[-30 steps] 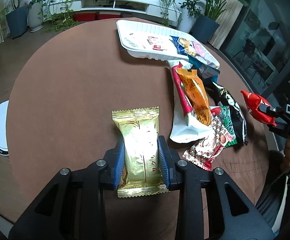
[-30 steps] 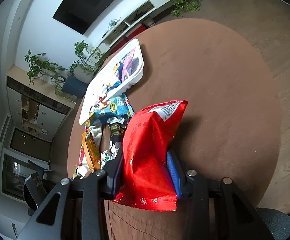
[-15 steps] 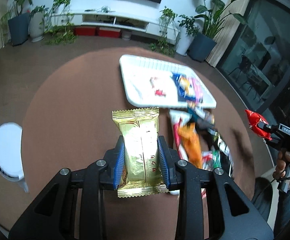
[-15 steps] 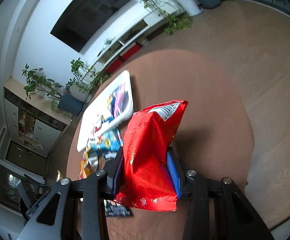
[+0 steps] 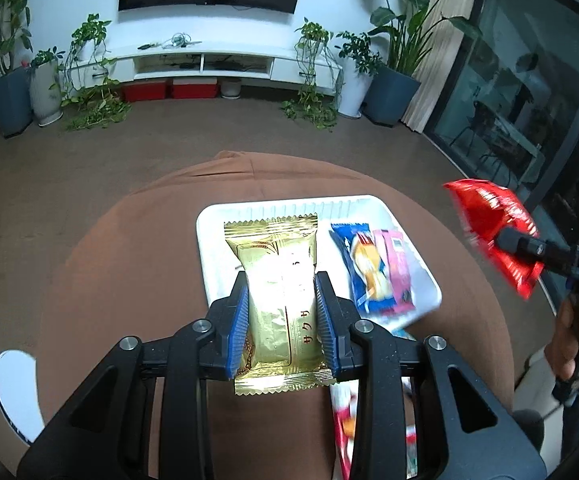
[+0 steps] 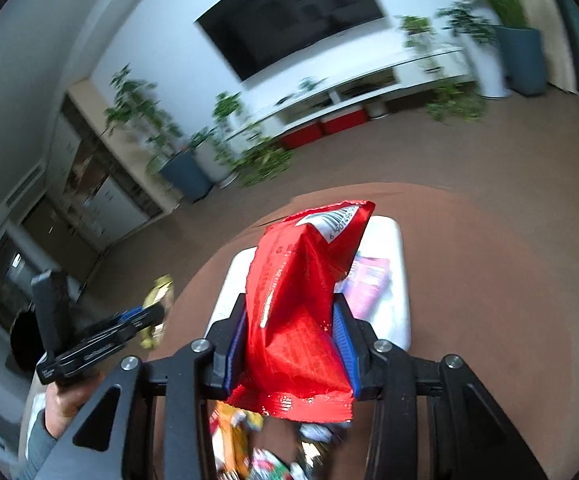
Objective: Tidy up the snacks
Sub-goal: 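Carry the gold wrapper and red chip bag into the white tray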
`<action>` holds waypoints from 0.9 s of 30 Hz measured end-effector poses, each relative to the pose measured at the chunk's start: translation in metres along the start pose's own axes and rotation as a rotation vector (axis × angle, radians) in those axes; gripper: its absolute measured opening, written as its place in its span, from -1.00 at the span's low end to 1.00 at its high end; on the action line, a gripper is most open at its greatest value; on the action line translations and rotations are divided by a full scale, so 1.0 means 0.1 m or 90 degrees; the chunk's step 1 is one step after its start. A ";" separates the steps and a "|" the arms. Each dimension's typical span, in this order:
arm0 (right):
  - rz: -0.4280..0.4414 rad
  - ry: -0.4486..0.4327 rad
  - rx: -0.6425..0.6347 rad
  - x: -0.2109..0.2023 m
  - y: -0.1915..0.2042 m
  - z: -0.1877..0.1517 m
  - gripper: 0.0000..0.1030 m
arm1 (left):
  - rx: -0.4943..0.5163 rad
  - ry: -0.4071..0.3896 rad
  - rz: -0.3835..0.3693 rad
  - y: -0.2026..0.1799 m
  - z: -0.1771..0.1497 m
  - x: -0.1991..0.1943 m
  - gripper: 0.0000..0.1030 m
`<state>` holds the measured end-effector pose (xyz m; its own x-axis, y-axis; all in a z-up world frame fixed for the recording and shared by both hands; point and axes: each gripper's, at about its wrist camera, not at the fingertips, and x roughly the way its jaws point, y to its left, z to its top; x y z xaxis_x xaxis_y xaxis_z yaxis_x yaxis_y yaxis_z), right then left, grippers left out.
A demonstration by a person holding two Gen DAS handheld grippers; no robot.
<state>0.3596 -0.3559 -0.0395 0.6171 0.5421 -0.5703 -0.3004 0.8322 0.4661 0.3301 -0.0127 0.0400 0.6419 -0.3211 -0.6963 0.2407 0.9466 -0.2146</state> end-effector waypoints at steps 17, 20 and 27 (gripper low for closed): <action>-0.062 0.143 -0.086 1.49 0.14 0.14 -0.19 | 0.009 0.089 0.020 -0.09 0.05 1.40 -0.43; -0.074 0.155 -0.092 1.58 0.13 0.08 -0.18 | 0.008 0.094 0.024 -0.08 0.03 1.55 -0.43; -0.093 0.171 -0.099 1.69 0.07 -0.02 -0.18 | 0.007 0.104 0.034 -0.13 -0.04 1.77 -0.43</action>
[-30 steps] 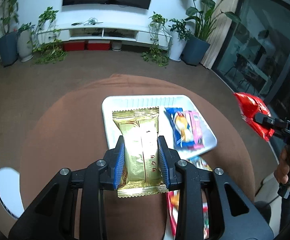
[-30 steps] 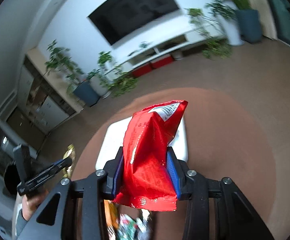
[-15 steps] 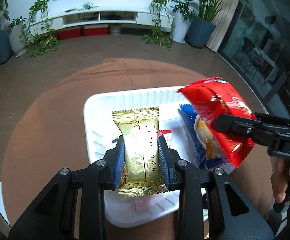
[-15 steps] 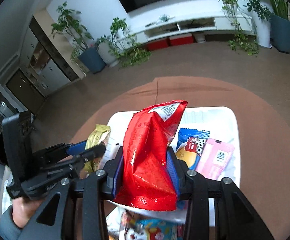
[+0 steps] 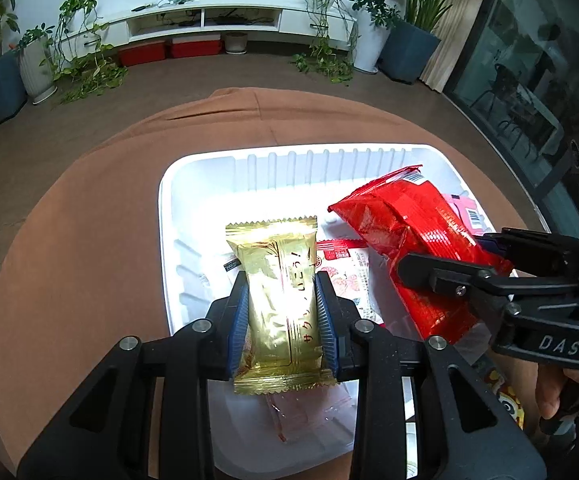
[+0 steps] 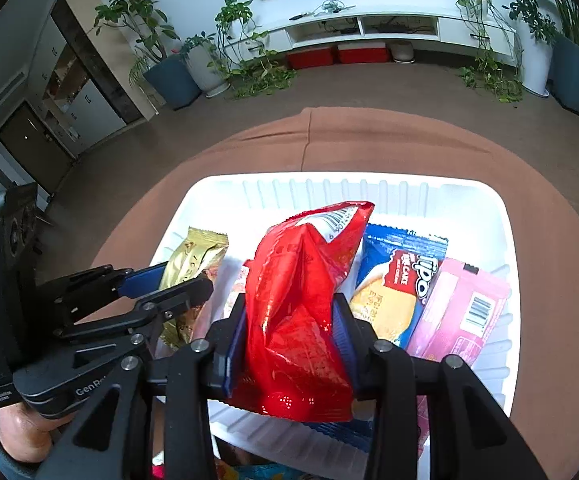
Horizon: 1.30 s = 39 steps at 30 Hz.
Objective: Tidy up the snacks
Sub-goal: 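Carry the gold wrapper and red chip bag into the white tray, then open both grippers and move them back toward the snack pile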
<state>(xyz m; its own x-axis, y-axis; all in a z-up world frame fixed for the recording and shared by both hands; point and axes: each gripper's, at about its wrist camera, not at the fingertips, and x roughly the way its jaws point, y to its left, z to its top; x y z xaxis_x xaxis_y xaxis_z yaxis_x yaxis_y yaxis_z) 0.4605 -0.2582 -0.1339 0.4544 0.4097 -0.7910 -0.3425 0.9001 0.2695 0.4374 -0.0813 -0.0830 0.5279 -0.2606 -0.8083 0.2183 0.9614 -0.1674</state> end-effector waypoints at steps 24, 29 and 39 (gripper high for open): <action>-0.012 -0.017 0.009 -0.15 -0.03 -0.07 0.25 | 0.006 -0.016 -0.003 -0.08 -0.17 0.04 0.36; 0.007 -0.050 0.031 -0.43 -0.04 -0.10 0.38 | 0.005 -0.036 -0.014 -0.13 -0.26 -0.21 0.64; 0.055 -0.124 0.076 -1.12 -0.05 -0.43 0.53 | 0.014 -0.064 -0.028 -0.22 -0.72 -0.84 0.99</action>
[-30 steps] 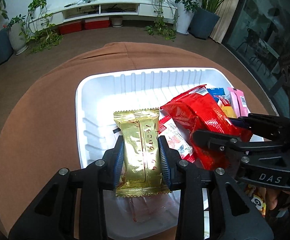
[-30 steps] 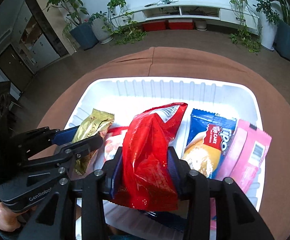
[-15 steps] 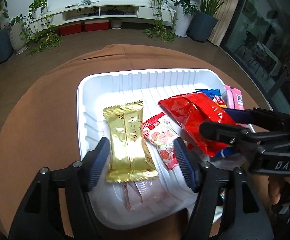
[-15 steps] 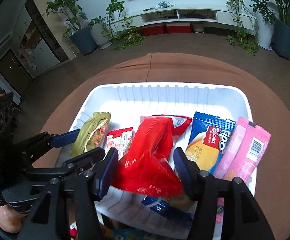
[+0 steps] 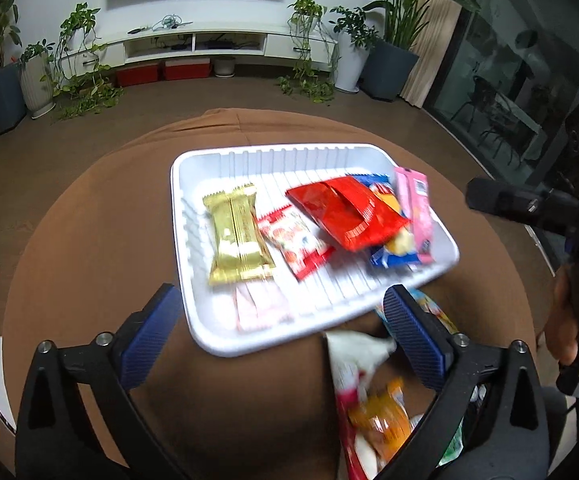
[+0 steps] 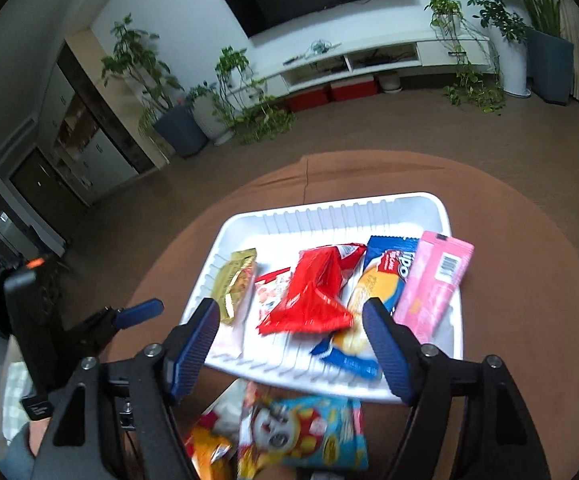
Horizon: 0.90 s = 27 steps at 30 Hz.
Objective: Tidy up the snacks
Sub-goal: 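Open both grippers and move them back toward the snack pile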
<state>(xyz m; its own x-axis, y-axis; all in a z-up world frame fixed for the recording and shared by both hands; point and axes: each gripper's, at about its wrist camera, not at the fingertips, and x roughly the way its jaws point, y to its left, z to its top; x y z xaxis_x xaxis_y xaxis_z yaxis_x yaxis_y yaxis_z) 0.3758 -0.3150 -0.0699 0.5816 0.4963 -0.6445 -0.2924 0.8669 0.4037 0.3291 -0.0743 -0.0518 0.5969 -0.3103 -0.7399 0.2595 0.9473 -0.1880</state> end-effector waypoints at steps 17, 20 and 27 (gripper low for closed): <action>-0.020 -0.071 0.110 -0.98 -0.24 -1.57 0.72 | -0.024 0.069 -0.008 -0.21 -1.08 -0.43 0.99; -0.029 -0.067 0.120 -1.00 -0.27 -1.83 0.66 | -0.017 0.068 -0.003 -0.24 -1.15 -0.45 0.96; -0.024 -0.069 0.110 -1.02 -0.25 -1.91 0.59 | 0.012 0.085 0.033 -0.24 -1.14 -0.44 0.67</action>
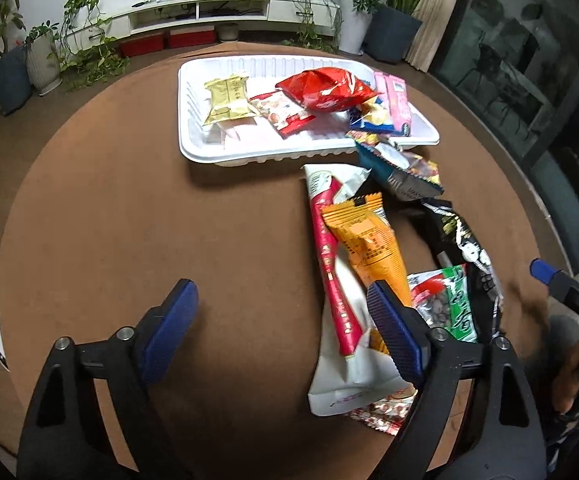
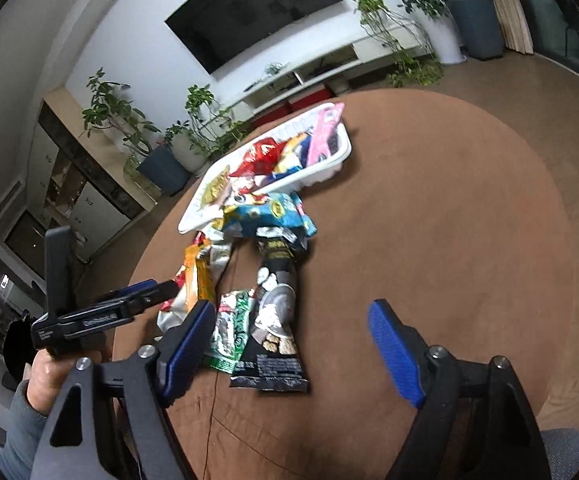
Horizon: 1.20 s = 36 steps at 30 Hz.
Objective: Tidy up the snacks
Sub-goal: 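Open both grippers and move them back toward the snack pile, then grasp the white-red bag with the left gripper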
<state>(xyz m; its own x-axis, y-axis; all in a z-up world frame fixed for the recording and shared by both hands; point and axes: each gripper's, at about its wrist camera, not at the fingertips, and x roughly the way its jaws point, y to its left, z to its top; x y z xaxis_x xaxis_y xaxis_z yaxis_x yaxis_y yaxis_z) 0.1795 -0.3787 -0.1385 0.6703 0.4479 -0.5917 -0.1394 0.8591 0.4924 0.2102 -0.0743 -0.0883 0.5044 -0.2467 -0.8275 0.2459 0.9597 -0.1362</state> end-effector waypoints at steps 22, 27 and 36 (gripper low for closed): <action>-0.006 0.018 -0.021 0.07 0.04 -0.08 0.58 | 0.098 0.062 0.041 -0.26 0.29 0.48 -0.15; -0.011 0.023 -0.036 0.08 0.08 -0.10 0.55 | 0.108 0.052 0.045 -0.30 0.30 0.49 -0.18; -0.022 0.025 -0.046 0.10 0.10 -0.10 0.55 | 0.086 0.036 0.020 -0.20 0.17 0.38 -0.26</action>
<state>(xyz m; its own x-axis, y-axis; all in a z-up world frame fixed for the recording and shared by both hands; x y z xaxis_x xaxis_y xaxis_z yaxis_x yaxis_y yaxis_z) 0.1770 -0.3630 -0.1459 0.6463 0.4265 -0.6327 -0.1701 0.8889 0.4254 0.2382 -0.1046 -0.1079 0.4668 -0.2047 -0.8603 0.3418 0.9390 -0.0380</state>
